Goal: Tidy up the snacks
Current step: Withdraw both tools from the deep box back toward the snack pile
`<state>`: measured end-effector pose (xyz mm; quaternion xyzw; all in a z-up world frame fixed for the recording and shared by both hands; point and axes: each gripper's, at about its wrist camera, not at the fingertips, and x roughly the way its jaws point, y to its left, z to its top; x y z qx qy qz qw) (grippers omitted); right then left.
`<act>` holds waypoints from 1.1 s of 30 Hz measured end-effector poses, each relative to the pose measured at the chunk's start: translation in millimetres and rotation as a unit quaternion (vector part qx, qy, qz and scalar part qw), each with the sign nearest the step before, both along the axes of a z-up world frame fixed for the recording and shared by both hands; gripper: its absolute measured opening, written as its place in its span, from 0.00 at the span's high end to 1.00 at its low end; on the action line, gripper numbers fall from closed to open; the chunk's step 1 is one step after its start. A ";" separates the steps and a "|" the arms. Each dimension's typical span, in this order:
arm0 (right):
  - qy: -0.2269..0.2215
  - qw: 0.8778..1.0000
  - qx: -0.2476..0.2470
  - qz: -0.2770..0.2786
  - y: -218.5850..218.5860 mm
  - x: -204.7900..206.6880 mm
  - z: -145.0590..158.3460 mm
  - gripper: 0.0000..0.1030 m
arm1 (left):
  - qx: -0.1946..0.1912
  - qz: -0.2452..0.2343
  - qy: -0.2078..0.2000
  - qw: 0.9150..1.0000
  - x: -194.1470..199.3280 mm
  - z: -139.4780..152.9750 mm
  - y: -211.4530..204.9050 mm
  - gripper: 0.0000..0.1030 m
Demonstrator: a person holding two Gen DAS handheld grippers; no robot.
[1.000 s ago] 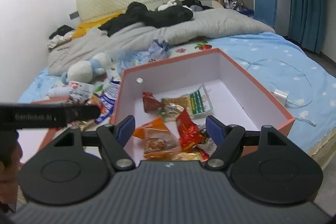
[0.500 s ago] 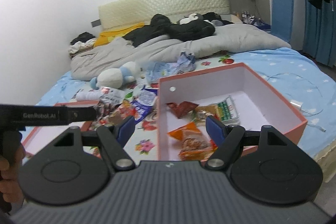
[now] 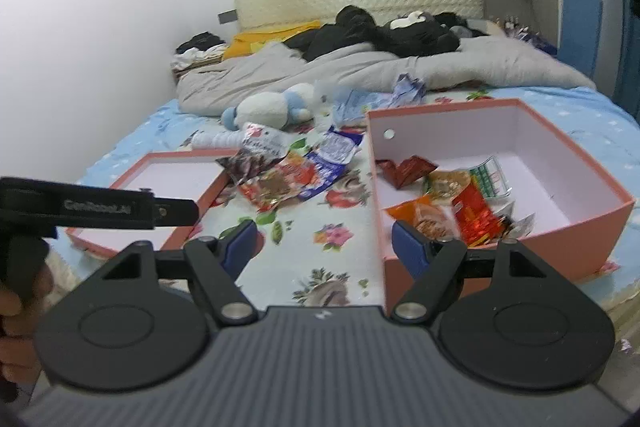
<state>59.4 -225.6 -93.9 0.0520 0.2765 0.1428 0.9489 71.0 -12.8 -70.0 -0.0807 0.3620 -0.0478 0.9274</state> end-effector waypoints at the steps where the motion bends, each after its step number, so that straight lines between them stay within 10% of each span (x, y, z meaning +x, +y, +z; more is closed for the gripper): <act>1: -0.001 1.000 -0.001 -0.002 -0.1 -0.2 -1.2 0.26 | -0.003 0.001 0.006 1.000 2.0 -3.5 1.3 0.33; 33: -0.007 0.999 -0.042 0.032 63.4 104.5 -50.0 0.26 | -0.016 0.034 0.023 0.999 128.7 -56.3 73.2 0.18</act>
